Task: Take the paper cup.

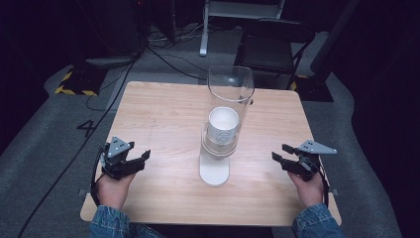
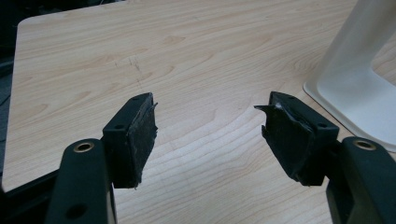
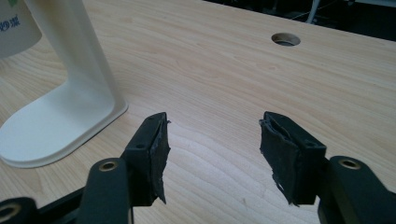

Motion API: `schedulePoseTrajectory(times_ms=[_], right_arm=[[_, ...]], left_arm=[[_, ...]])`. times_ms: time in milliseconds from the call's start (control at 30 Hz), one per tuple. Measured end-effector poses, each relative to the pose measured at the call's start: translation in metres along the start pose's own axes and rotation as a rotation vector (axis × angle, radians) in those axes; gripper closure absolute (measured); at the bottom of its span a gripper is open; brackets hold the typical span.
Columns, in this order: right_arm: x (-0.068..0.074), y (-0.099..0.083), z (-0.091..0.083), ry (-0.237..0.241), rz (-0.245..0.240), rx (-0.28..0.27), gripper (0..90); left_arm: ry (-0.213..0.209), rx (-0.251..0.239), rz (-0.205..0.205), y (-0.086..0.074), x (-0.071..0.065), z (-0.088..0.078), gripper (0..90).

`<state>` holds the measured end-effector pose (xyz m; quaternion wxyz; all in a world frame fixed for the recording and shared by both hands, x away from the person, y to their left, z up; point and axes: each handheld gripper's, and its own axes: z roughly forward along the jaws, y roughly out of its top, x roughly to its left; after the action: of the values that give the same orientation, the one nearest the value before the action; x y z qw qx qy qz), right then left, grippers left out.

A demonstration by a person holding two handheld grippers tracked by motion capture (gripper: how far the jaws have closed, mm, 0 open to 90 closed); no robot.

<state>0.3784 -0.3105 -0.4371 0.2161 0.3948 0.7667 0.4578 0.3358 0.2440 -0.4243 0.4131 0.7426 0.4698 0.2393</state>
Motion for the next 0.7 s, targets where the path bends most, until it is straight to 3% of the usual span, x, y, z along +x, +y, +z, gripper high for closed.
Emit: schedulePoseTrajectory(times_ms=[267, 500, 700], right_arm=[[-0.0041, -0.0006, -0.0013, -0.001, 0.032, -0.011, 39.8], [-0.0033, 0.0001, -0.0012, -0.002, 0.022, -0.019, 39.4], [0.0016, 0.0041, 0.0017, 0.034, 0.036, -0.031, 38.0]], left_arm=[[-0.009, -0.011, -0.007, -0.0002, -0.0023, -0.0003, 32.7], [-0.014, 0.004, -0.001, -0.0001, -0.0026, -0.0001, 33.2], [-0.022, 0.001, -0.005, -0.0010, -0.0032, -0.0011, 33.2]])
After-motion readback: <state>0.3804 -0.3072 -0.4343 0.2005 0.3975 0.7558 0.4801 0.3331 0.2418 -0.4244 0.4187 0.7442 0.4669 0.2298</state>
